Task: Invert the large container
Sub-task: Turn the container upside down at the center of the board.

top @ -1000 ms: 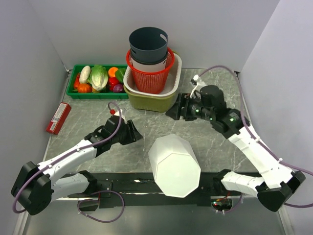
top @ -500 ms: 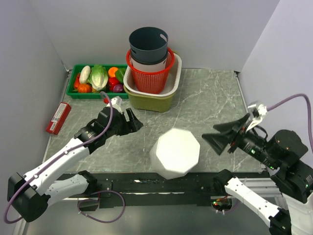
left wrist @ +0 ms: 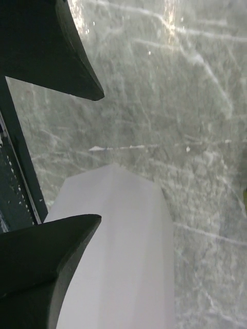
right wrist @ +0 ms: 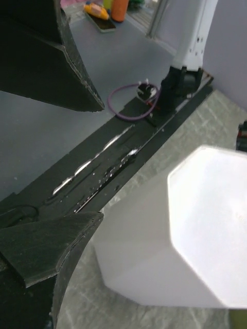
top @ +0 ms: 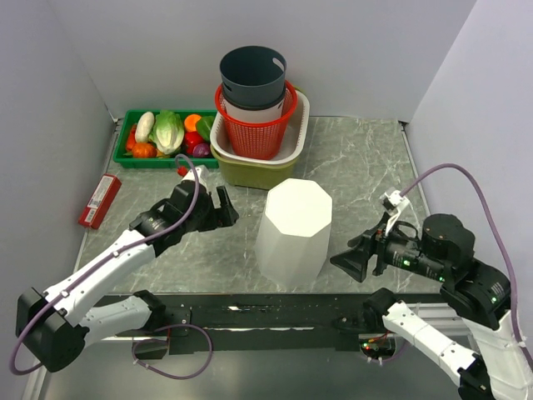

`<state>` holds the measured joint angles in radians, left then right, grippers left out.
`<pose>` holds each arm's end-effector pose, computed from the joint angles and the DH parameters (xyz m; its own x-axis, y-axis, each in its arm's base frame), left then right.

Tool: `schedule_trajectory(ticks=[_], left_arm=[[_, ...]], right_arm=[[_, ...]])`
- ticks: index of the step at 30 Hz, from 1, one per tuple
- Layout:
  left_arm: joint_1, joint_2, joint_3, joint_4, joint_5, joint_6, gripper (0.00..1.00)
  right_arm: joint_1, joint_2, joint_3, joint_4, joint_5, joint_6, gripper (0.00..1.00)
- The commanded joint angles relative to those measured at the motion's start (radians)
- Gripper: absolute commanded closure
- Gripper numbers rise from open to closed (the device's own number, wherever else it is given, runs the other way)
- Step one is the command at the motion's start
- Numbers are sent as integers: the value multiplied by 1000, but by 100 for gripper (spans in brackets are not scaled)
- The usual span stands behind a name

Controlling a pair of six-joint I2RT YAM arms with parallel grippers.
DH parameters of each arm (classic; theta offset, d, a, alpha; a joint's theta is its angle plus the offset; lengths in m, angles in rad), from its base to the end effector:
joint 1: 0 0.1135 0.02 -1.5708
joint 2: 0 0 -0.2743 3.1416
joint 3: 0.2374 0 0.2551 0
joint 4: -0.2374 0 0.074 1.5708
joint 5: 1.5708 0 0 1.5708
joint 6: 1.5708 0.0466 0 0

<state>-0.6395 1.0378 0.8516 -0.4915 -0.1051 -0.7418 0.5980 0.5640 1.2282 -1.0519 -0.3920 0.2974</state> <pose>0.1868 -0.1328 0.2874 -0.7276 -0.2962 -0.6188 0.0493 0.8771 -0.4778 0.0353 0.0456 0.4160 -0.5369 -0.0380 -0.8428 -0.6854 0.6022 0.4094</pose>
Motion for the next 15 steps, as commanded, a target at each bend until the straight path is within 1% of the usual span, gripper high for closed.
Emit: schedule_trajectory(ticks=[1, 2, 4, 6, 8, 12, 13, 15], left_arm=[[17, 13, 64, -74, -77, 74, 4], [18, 14, 66, -85, -93, 84, 4], [30, 8, 66, -120, -117, 108, 4], [58, -7, 57, -134, -140, 131, 4], [87, -33, 34, -148, -151, 153, 4], [225, -84, -55, -85, -116, 173, 4], [241, -91, -97, -67, -113, 171, 4], [259, -90, -99, -53, -137, 167, 4]], right_arm=[[8, 34, -50, -53, 88, 5, 9], [8, 27, -70, -51, 120, 17, 7], [8, 14, -97, -14, 128, 54, 5], [8, -4, -127, 13, 157, 86, 0], [9, -18, -156, 50, 182, 143, 0], [16, -30, -191, 102, 266, 230, 0], [17, -33, -200, 110, 287, 265, 0], [26, -44, -219, 139, 308, 290, 0]])
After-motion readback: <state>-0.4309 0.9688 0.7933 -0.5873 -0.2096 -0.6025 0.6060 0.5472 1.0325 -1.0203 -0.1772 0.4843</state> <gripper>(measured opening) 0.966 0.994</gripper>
